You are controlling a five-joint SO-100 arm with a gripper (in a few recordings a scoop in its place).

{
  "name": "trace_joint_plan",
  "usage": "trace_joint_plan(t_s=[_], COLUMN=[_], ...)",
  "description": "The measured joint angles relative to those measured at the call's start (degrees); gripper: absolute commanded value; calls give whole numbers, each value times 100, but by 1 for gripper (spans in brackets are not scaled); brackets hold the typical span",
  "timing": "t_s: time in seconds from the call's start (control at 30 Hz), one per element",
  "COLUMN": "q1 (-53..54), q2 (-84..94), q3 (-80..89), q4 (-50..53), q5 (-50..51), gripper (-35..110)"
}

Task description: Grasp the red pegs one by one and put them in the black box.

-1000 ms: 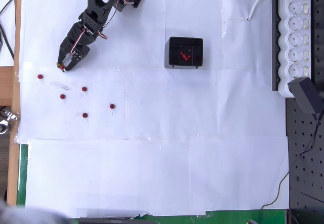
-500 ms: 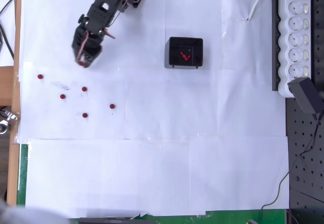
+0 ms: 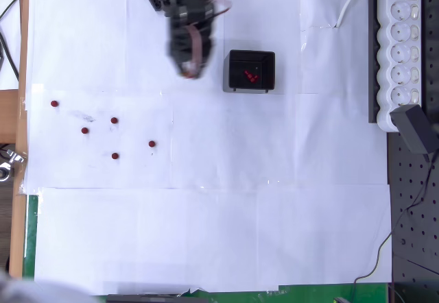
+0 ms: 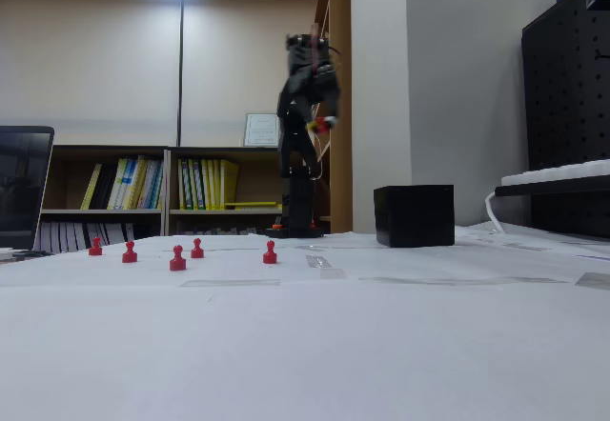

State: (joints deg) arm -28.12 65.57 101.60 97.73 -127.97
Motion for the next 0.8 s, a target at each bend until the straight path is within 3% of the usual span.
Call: trace_joint_plan(t_s=[0.17,0.43,0.63,0.8], q1=[-1055,-1556,-1670,-1538], q2=[721,1494,1591,1591], q3=[-475,-1415,-1705,-1670], q4=[-483,-2092,-2408,-2224], q5=[-545,-686,-686,-686], gripper=[0,5,22,27])
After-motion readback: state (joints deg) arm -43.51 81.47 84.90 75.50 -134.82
